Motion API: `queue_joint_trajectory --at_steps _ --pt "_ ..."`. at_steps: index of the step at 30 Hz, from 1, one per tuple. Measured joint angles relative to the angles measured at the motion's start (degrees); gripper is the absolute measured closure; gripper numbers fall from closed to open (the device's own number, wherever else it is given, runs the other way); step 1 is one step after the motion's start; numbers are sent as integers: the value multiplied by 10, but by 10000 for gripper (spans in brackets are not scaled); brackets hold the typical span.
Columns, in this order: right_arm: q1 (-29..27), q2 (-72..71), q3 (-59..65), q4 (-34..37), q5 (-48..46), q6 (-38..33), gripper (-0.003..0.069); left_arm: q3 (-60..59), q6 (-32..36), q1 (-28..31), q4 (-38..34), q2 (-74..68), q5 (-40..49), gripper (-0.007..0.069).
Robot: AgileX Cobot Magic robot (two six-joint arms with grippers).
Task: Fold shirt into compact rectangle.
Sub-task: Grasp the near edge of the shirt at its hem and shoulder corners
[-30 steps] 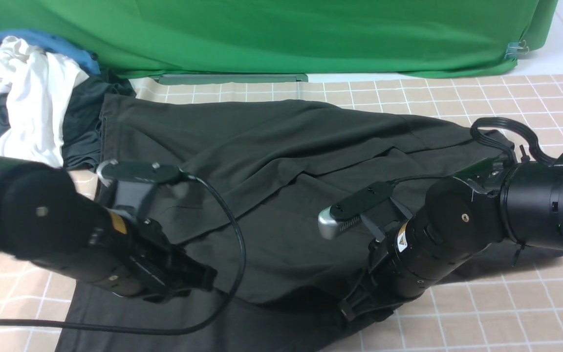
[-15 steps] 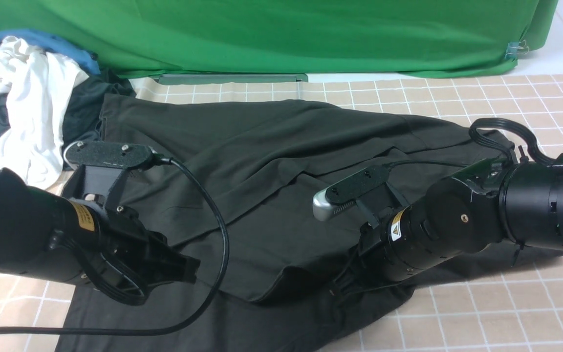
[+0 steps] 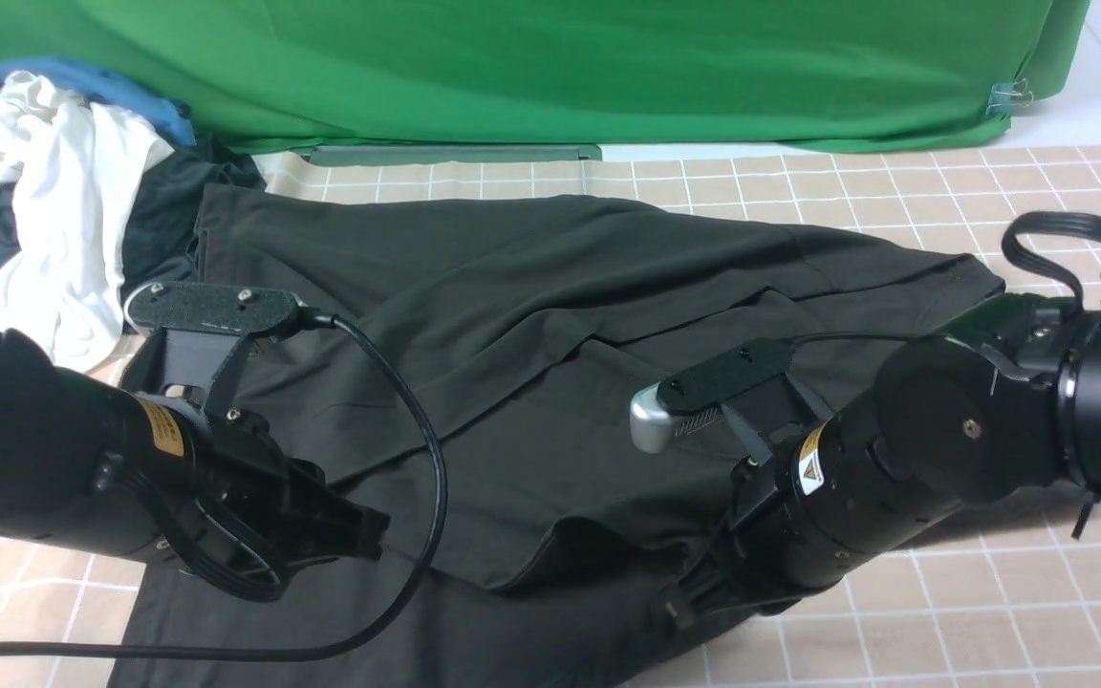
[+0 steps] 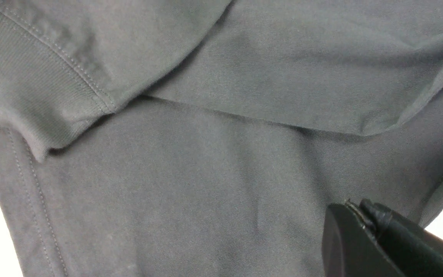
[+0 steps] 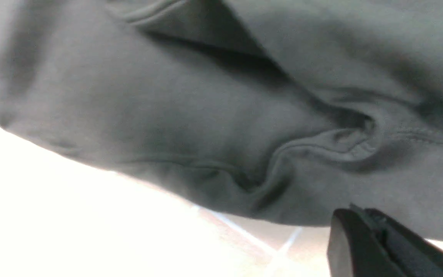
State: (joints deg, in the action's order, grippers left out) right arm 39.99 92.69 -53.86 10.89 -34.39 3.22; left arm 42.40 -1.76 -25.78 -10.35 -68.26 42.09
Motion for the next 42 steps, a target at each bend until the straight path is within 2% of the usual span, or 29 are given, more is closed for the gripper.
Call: queue_joint_trajectory --at_steps 2,4,5,7,8,10,11,13,16,22,25,36,42 --pt "2 2 0 0 6 9 614 0 0 0 0 0 0 606" --pt "3 14 1 -1 29 18 564 0 0 0 0 0 0 606" --pt "3 20 1 -1 38 20 531 0 0 0 0 0 0 606" --pt "3 36 1 -1 62 26 419 0 0 0 0 0 0 606" --pt "3 47 1 -1 79 27 335 0 0 0 0 0 0 606" --pt "3 58 1 -1 94 28 251 0 0 0 2 0 1 606" --pt "3 67 1 -1 106 29 216 0 0 0 5 0 1 606" --pt "3 79 1 -1 119 31 190 0 0 0 6 0 1 606" --pt "3 89 1 -1 137 32 242 0 0 0 8 0 1 606" --pt "3 91 1 -5 148 28 585 0 0 0 10 0 1 606" --pt "3 85 1 -5 126 27 608 0 0 0 10 0 1 606" --pt "28 11 1 -5 -25 59 609 0 0 0 11 0 2 606" --pt "33 9 22 -15 -55 87 609 0 -1 0 11 1 10 606"
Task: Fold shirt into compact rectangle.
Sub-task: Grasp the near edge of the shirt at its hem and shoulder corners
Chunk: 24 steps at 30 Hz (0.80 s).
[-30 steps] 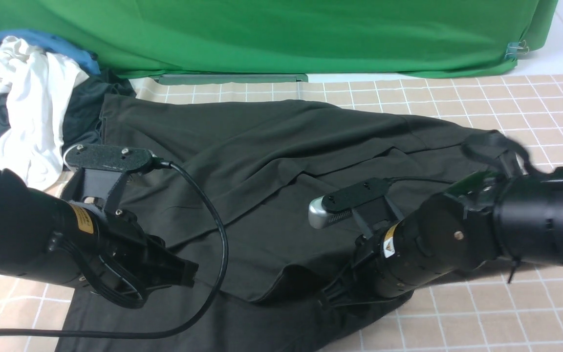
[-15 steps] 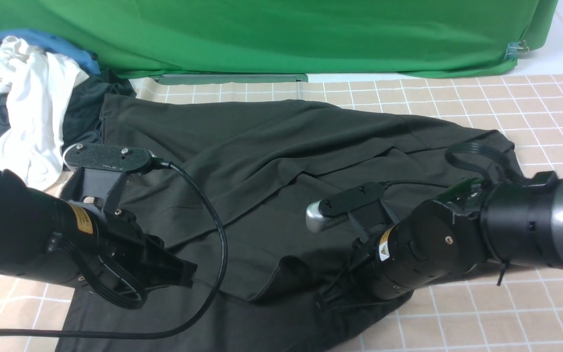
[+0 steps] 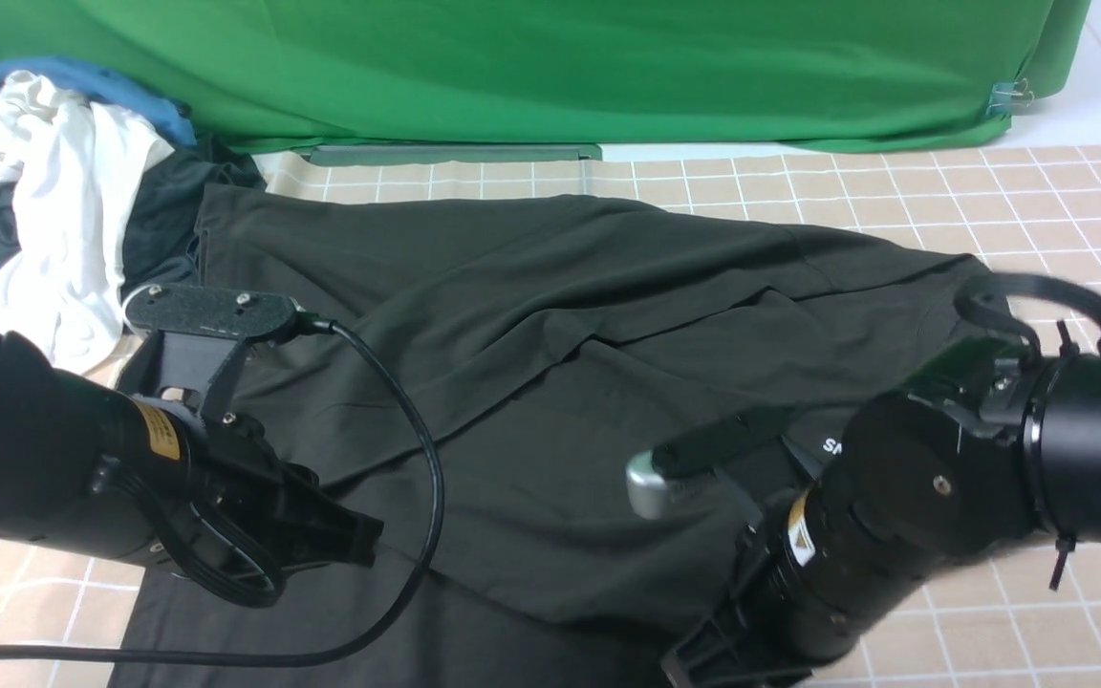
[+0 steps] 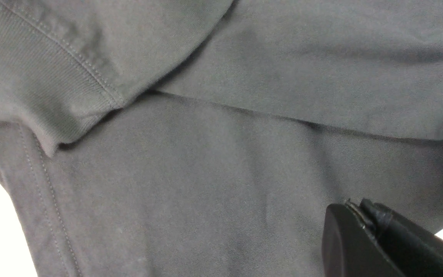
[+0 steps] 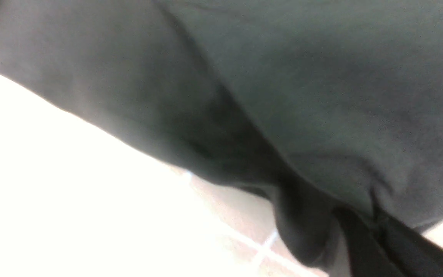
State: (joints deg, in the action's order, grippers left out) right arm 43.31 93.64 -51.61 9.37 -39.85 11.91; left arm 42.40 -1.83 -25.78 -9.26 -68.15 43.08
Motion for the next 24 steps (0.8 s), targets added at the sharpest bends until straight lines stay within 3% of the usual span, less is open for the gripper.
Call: queue_joint_trajectory --at_steps 12,18,20,23,24 --pt "40 0 23 -3 -14 34 602 0 0 0 0 1 2 606" --pt "40 -2 23 -2 -46 20 461 0 -11 0 18 1 14 606" --pt "39 -17 23 -18 -79 1 403 0 -52 3 60 1 37 606" --pt "39 -52 19 -70 -105 17 430 0 -85 19 108 1 72 606" --pt "39 -87 17 -109 -116 39 484 0 -94 35 119 1 97 606"
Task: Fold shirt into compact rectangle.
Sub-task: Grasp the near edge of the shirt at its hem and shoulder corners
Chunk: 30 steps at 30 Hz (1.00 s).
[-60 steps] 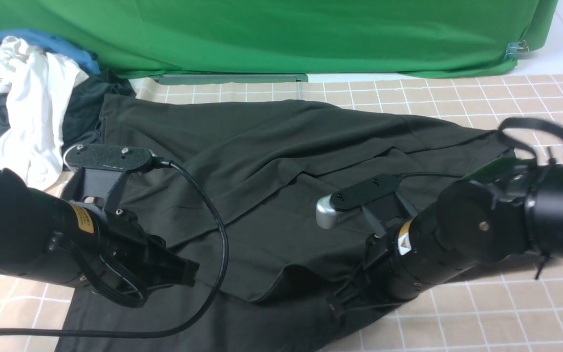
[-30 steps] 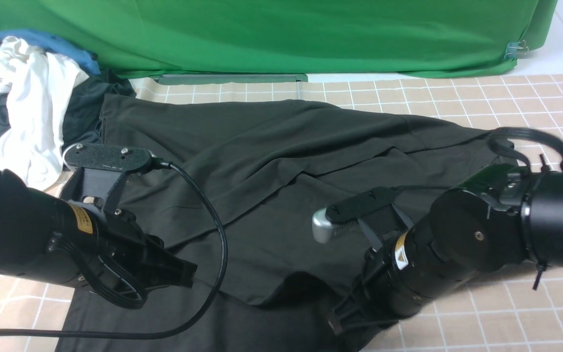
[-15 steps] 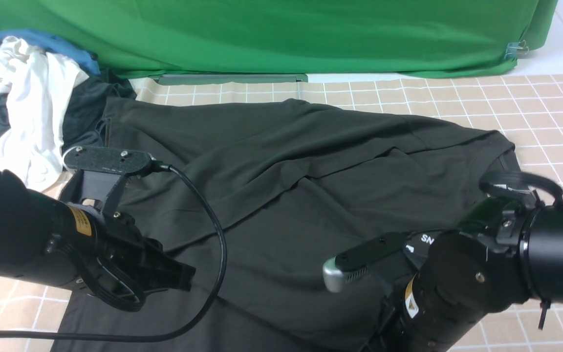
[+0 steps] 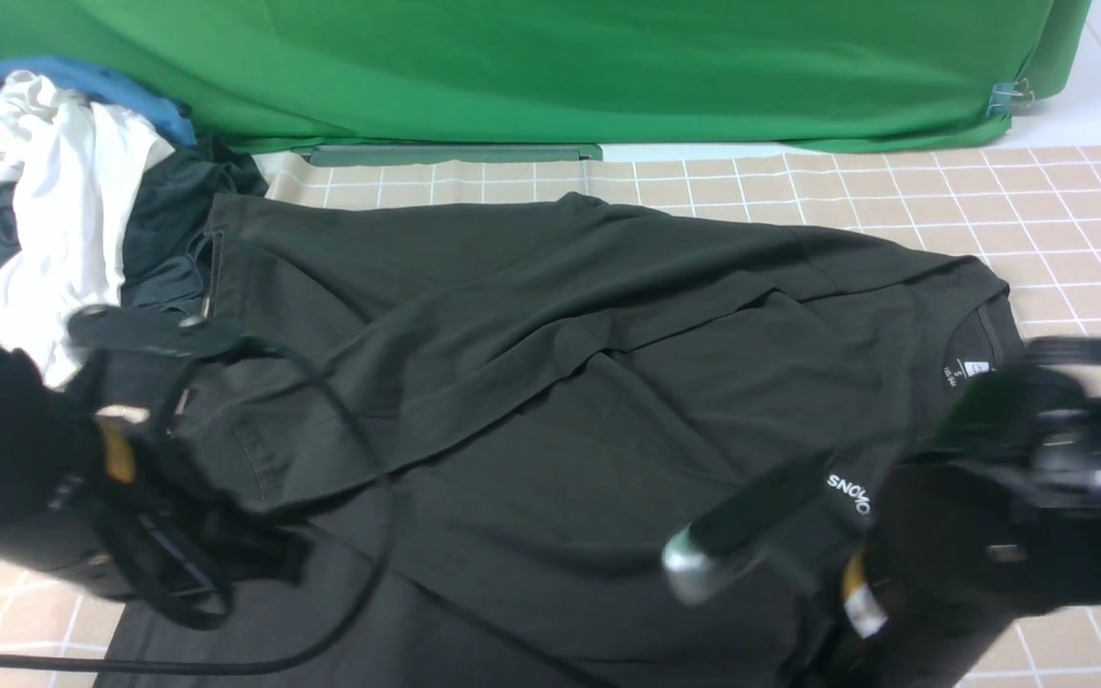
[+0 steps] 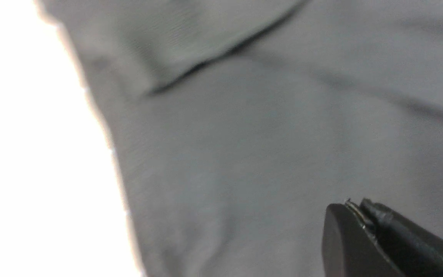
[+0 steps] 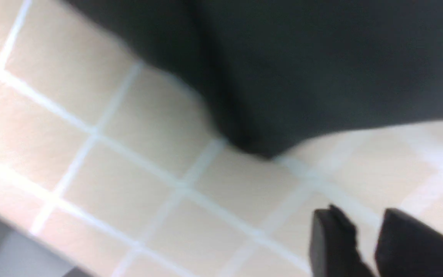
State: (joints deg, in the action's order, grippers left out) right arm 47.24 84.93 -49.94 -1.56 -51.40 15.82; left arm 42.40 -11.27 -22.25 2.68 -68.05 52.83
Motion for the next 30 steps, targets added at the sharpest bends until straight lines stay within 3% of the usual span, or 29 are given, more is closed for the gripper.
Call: queue_joint_trajectory --at_steps 3,8,11,12,14,20,25,30 --pt "-18 -77 0 -70 -18 34 605 -2 0 32 4 0 47 606" --pt "-107 -134 -1 -83 -38 33 624 -16 14 44 -13 0 52 606" --pt "-201 -137 -1 -43 -35 -13 623 -25 29 45 -40 1 46 606" --pt "-242 -129 -1 10 -23 -57 623 -28 40 45 -56 1 37 606" --pt "-270 -113 -1 86 -1 -126 623 -29 55 45 -80 1 26 606" --pt "-280 -21 -3 171 101 -192 623 -29 72 45 -108 1 5 606" --pt "-266 71 -23 179 154 -211 621 -29 73 45 -109 1 -2 606" --pt "-263 122 -26 137 119 -201 620 -29 73 45 -109 1 3 606"
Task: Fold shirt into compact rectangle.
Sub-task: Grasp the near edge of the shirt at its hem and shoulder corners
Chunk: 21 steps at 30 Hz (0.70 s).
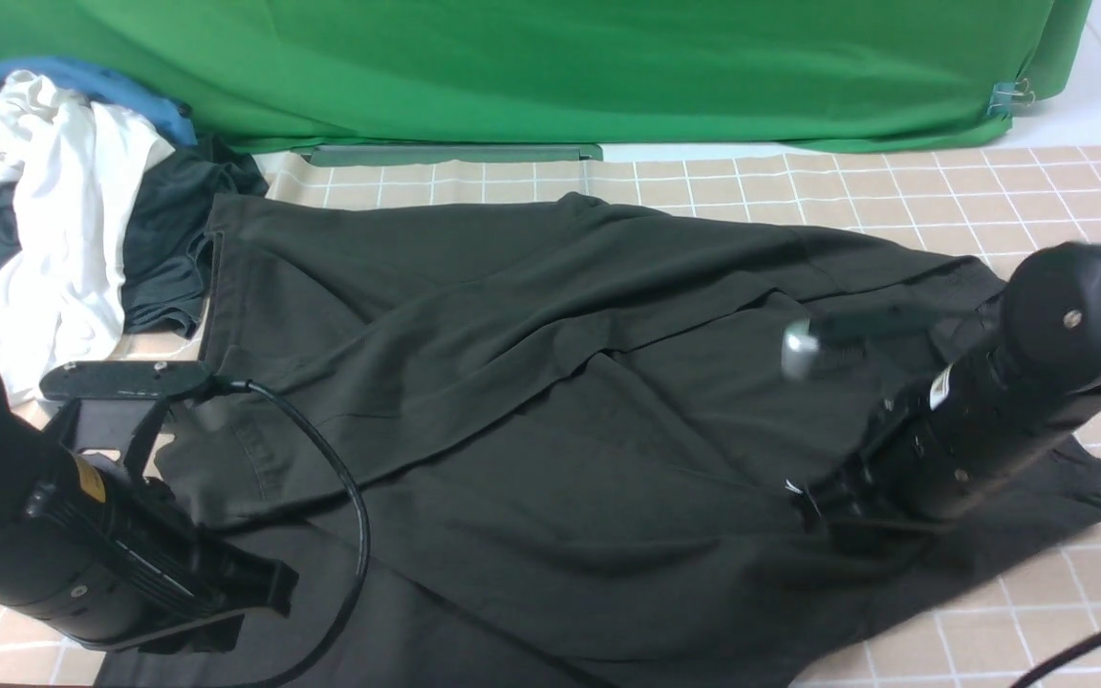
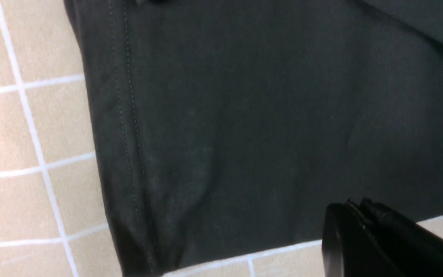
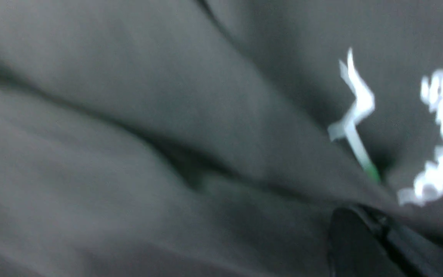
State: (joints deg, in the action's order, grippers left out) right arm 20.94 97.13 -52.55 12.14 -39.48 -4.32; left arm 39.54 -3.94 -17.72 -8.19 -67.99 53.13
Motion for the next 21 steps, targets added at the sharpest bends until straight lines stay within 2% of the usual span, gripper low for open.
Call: queue_joint_trajectory --at_steps 3,6,11,13,21 --pt "0 2 19 -53 -14 43 620 0 0 0 1 0 7 606" --pt "0 -11 38 -77 -17 70 620 0 0 0 1 0 14 606" --pt "0 -35 55 -99 -34 76 620 0 0 0 3 0 21 606" --pt "0 -67 55 -102 -46 76 620 -1 -4 0 12 2 50 606" --pt "0 -222 55 -103 -111 77 616 -78 -94 0 78 59 65 606"
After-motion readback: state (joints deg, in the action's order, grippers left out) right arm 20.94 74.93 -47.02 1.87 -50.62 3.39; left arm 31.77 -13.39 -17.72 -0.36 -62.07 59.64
